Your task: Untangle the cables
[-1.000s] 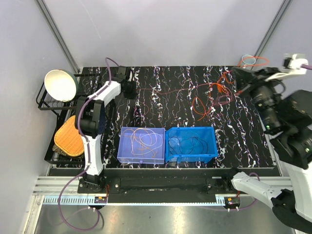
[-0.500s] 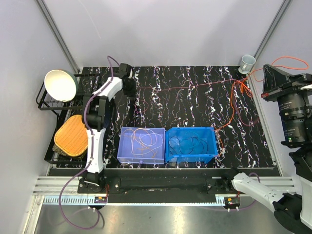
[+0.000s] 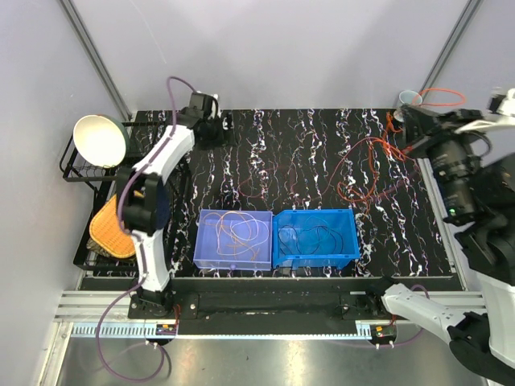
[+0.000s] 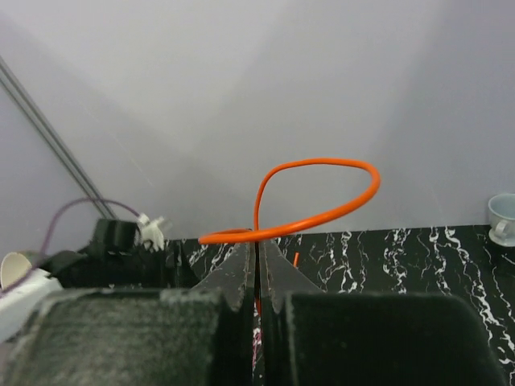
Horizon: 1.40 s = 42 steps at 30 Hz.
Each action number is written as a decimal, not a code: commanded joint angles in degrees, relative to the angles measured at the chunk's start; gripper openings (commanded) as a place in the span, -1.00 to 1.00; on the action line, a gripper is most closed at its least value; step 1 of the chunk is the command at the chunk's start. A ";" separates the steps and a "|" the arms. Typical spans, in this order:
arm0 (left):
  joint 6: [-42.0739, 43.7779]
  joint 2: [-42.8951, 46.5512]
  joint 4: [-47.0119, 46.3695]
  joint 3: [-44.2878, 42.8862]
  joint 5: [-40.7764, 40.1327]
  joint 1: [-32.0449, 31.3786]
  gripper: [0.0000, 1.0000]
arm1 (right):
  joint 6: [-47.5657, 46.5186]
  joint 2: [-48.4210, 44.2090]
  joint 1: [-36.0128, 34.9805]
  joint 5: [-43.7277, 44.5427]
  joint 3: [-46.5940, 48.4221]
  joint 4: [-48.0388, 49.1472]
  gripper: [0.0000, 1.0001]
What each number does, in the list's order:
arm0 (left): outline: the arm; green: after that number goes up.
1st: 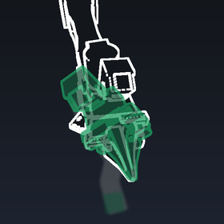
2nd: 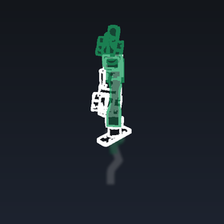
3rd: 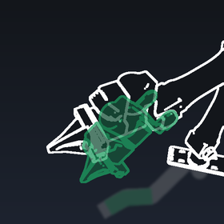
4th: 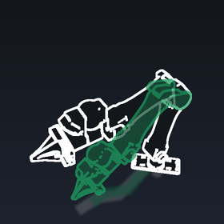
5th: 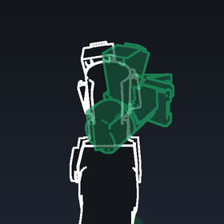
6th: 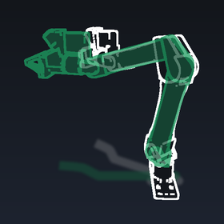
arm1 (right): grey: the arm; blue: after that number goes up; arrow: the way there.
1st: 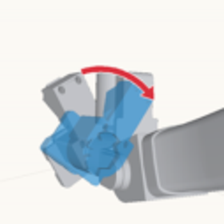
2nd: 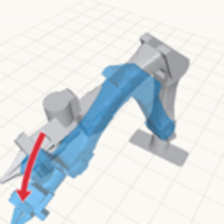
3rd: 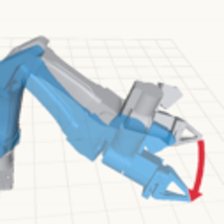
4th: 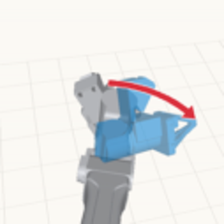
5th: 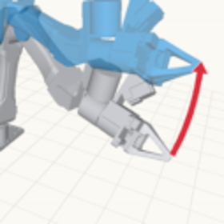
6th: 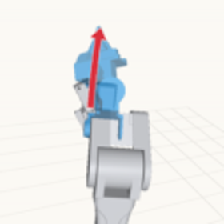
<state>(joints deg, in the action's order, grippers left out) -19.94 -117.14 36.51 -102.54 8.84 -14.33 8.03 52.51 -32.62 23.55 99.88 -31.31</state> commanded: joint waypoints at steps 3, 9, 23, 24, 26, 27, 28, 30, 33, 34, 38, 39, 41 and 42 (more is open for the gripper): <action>4.91 17.53 -5.75 3.92 0.74 -3.77 0.71 | 1.55 3.64 0.10 -6.66 -1.70 2.30 -1.00; 10.71 30.98 -14.09 14.37 3.28 -10.18 0.65 | 1.81 7.51 0.10 -11.59 -2.05 4.59 -1.00; 12.74 39.80 -25.79 21.95 11.19 -21.26 0.59 | 4.80 12.35 0.19 -16.78 -3.72 8.63 -1.00; 12.65 39.45 -25.96 21.69 11.55 -21.62 0.58 | 4.80 12.35 0.19 -16.87 -3.72 8.63 -1.00; 12.30 38.31 -26.93 20.81 13.13 -22.58 0.55 | 4.80 12.44 0.10 -16.96 -3.99 8.64 -1.00; 12.12 37.87 -27.11 20.46 13.48 -22.93 0.54 | 4.80 12.44 0.10 -17.05 -4.07 8.63 -1.00; 12.12 37.34 -27.19 19.58 14.44 -23.63 0.54 | 4.71 12.44 0.10 -17.05 -4.16 8.63 -1.00; 12.03 35.94 -27.02 18.44 15.41 -24.34 0.51 | 4.71 12.44 0.10 -17.13 -4.34 8.72 -1.00; 11.94 35.14 -26.32 17.03 16.65 -25.75 0.49 | 4.89 12.44 0.10 -17.22 -4.51 8.72 -1.00; 11.95 34.97 -26.23 16.85 16.56 -26.45 0.49 | 4.80 12.44 0.10 -17.22 -4.60 8.72 -1.00; 11.77 34.44 -25.97 16.58 17.17 -27.24 0.45 | 4.71 12.35 0.19 -17.31 -5.04 8.90 -1.00; 11.60 34.35 -25.97 16.50 17.61 -27.42 0.43 | 4.71 12.18 0.19 -17.31 -5.30 9.16 -1.00; 11.42 34.09 -26.05 16.32 17.61 -27.86 0.40 | 4.80 12.26 0.10 -17.40 -5.48 9.25 -1.00; 11.42 33.91 -26.14 16.23 17.53 -28.21 0.32 | 4.89 12.09 0.10 -17.40 -5.65 9.34 -1.00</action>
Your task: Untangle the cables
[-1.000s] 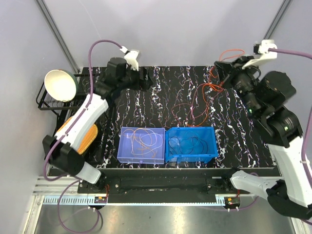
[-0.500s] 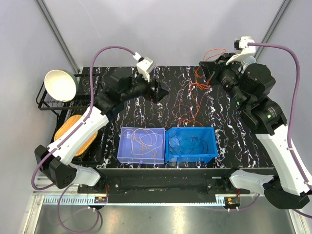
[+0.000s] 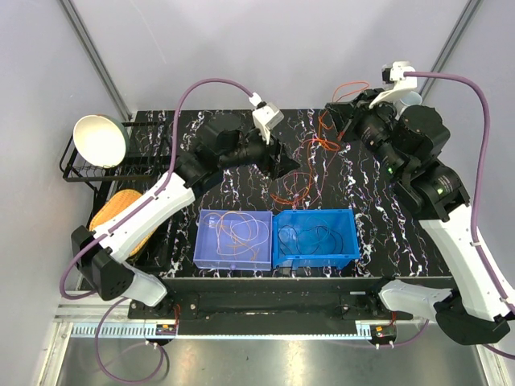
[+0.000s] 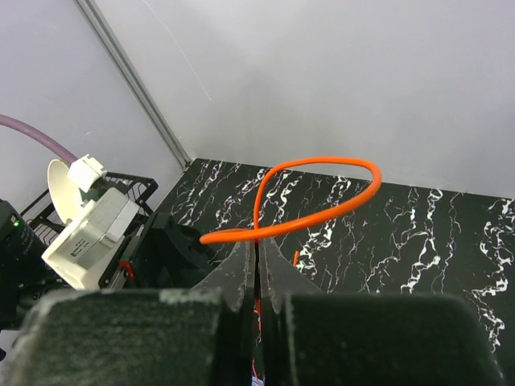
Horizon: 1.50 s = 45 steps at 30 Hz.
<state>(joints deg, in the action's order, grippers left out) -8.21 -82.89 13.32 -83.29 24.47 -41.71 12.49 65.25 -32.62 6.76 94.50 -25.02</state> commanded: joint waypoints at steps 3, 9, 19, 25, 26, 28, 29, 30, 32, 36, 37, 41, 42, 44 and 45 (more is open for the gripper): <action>-0.23 -1.39 -2.95 -3.55 1.20 -1.44 0.07 | 0.69 -0.83 0.10 -0.88 -0.54 3.30 -1.00; -0.84 -4.55 -3.04 -6.62 1.02 -1.97 -0.17 | 0.78 -1.71 0.10 -0.61 -0.98 3.39 -1.00; -1.46 -5.36 -2.52 -8.39 -12.14 -1.97 -1.00 | -0.01 -3.20 0.10 0.44 -2.04 2.78 -1.00; -4.88 -5.43 3.46 -8.39 -19.46 7.33 -1.00 | -1.15 -4.43 0.10 2.29 -2.04 1.90 -1.00; -5.67 -5.52 4.16 -8.38 -19.37 9.00 -1.00 | -1.33 -4.69 0.10 2.72 -2.04 1.90 -1.00; -7.26 -6.57 6.01 -7.86 -19.90 13.66 -1.00 | -1.42 -5.05 0.10 3.08 -2.39 1.64 -1.00; -7.87 -7.19 6.71 -7.68 -20.51 15.16 -1.00 | -1.59 -5.31 0.19 3.34 -2.48 1.72 -1.00; -9.36 -7.98 9.15 -8.20 -21.82 18.04 -1.00 | -1.77 -5.40 0.10 3.52 -2.65 1.64 -1.00; -10.51 -11.14 11.10 -8.47 -21.92 20.78 -1.00 | -1.86 -5.66 0.19 3.96 -2.74 1.55 -1.00; -14.46 -16.85 13.48 -7.42 -18.07 26.93 -1.00 | -2.38 -6.10 0.10 4.66 -2.65 1.11 -1.00; -14.82 -18.86 13.40 -7.16 -17.53 27.30 -1.00 | -2.47 -6.19 0.19 4.75 -2.65 1.02 -1.00; -15.70 -23.27 13.31 -6.19 -18.41 27.83 -1.00 | -3.00 -6.45 0.10 5.19 -2.48 0.58 -1.00; -15.79 -24.58 13.22 -6.27 -17.97 27.91 -1.00 | -3.00 -6.37 0.19 5.19 -2.39 0.49 -1.00; -15.96 -25.74 12.70 -6.71 -16.83 27.91 -1.00 | -3.17 -6.37 0.10 5.36 -2.30 0.49 -1.00; -15.96 -26.44 12.43 -6.80 -16.65 27.83 -1.00 | -3.26 -6.28 0.10 5.36 -2.30 0.49 -1.00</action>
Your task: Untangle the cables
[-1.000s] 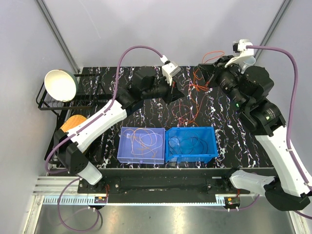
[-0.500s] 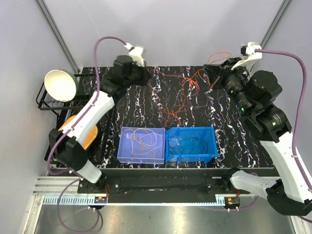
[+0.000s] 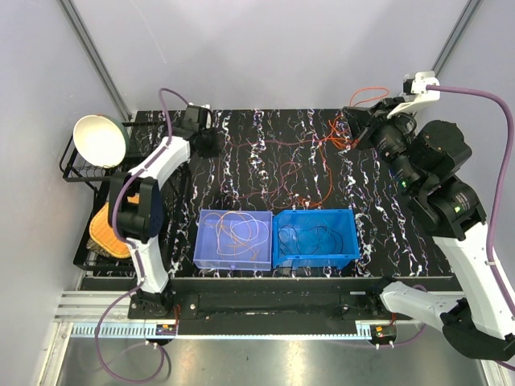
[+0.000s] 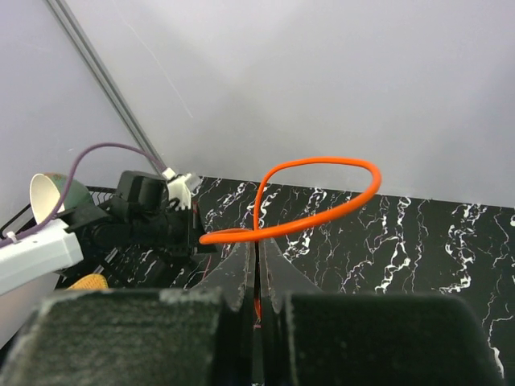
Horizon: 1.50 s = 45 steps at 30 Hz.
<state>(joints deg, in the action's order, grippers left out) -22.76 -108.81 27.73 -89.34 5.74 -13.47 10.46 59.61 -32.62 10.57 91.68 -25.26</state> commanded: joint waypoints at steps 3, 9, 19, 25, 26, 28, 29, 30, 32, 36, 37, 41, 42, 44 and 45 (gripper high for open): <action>-2.02 -1.48 -0.93 -1.45 -1.50 -0.24 -1.00 | -1.14 -0.46 0.19 1.56 0.61 0.56 -1.00; -3.95 -6.75 3.29 -4.08 -3.19 3.10 -1.00 | -1.58 -0.55 0.19 2.79 1.40 0.56 -1.00; -4.13 -7.21 1.28 -3.39 0.77 3.54 -0.86 | -1.85 -0.82 0.10 3.41 1.84 0.12 -1.00; -4.57 3.42 -2.85 1.62 -1.43 3.11 0.67 | -0.61 0.32 0.19 1.56 2.63 0.12 -1.00; -4.57 6.39 -3.37 2.67 -2.21 2.93 0.94 | -0.53 0.50 0.10 1.39 3.32 0.21 -1.00; -4.57 9.05 -3.38 3.29 -2.22 2.67 0.98 | -0.44 1.46 0.10 0.69 4.21 0.12 -1.00; -4.66 11.67 -2.68 3.73 -1.70 2.58 0.97 | -0.44 1.82 0.10 0.42 5.08 0.12 -1.00; -4.57 13.09 -2.24 3.91 -1.61 2.40 0.98 | -0.53 2.52 0.10 0.07 5.61 0.21 -1.00; -4.22 17.55 -0.57 5.49 -1.34 1.53 0.98 | -0.61 3.40 0.19 -0.28 7.28 0.12 -1.00; -2.38 26.18 2.06 11.02 -1.43 -1.02 0.97 | -0.70 5.33 0.10 -1.69 10.27 0.12 -1.00; -1.59 27.94 3.46 13.81 -1.69 -1.64 0.97 | -0.70 5.68 0.10 -1.86 11.41 0.12 -1.00; 0.17 38.47 8.56 21.12 -4.41 -4.88 0.98 | -0.70 6.48 0.10 -3.27 13.96 -0.67 -1.00; 0.26 40.16 9.62 22.44 -4.94 -5.24 0.97 | -0.70 6.39 0.19 -3.71 14.40 -0.85 -1.00; 0.09 45.50 12.78 26.31 -5.56 -6.12 0.98 | -0.97 6.22 0.10 -4.32 15.54 -0.93 -1.00; 0.18 47.27 13.58 27.45 -5.56 -6.47 0.98 | -0.97 5.95 0.10 -4.85 15.98 -1.11 -1.00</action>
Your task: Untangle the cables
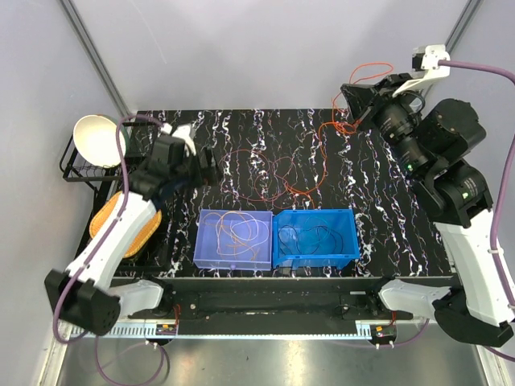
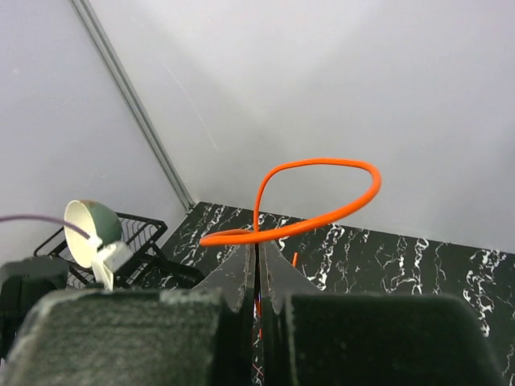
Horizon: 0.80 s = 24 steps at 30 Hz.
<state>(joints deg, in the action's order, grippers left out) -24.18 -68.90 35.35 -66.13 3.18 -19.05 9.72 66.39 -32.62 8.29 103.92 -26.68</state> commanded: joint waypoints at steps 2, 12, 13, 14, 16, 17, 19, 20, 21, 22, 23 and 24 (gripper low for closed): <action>1.42 12.53 8.06 7.84 -2.92 -1.43 0.97 | -0.14 -0.74 0.19 -3.19 5.85 -0.92 -1.00; 1.68 28.20 9.47 15.77 0.60 -1.96 0.97 | 4.78 -1.01 0.10 -15.82 8.84 -5.32 -1.00; 1.60 28.82 9.12 16.11 -0.18 -1.96 0.97 | 5.83 -0.74 0.10 -17.59 9.11 -5.40 -1.00; 1.68 30.22 8.68 16.29 -0.45 -1.87 0.98 | 6.36 -0.39 0.10 -19.35 9.28 -5.49 -1.00; 2.12 31.81 6.67 17.69 -0.89 -1.87 0.98 | 7.68 0.93 0.19 -24.36 10.24 -5.32 -1.00; 2.12 33.38 6.31 18.14 -1.16 -1.96 0.97 | 8.12 1.46 0.19 -25.94 10.60 -5.23 -1.00; 1.86 34.44 6.31 18.40 -2.30 -1.96 0.97 | 9.44 2.78 0.10 -29.90 11.65 -4.70 -1.00; 1.69 34.71 6.31 18.49 -2.65 -1.87 0.98 | 9.97 3.21 0.19 -30.96 12.01 -4.61 -1.00; 1.60 34.89 6.31 18.49 -2.83 -1.87 0.98 | 10.49 4.00 0.10 -32.71 12.10 -4.26 -1.00; 1.51 35.06 6.31 18.49 -3.09 -1.96 0.97 | 11.46 4.27 0.19 -33.51 12.18 -3.30 -1.00; 1.51 35.07 6.31 18.58 -3.09 -1.87 0.97 | 12.08 4.53 0.10 -34.39 12.10 -2.86 -1.00; 1.60 34.98 6.48 18.41 -3.01 -1.96 0.97 | 12.60 5.15 0.10 -36.05 12.01 -2.33 -1.00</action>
<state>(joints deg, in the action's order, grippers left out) -23.38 -34.11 45.17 -47.86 1.76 -20.73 18.52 69.63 -32.62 -18.98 114.67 -31.44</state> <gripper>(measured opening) 0.987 0.012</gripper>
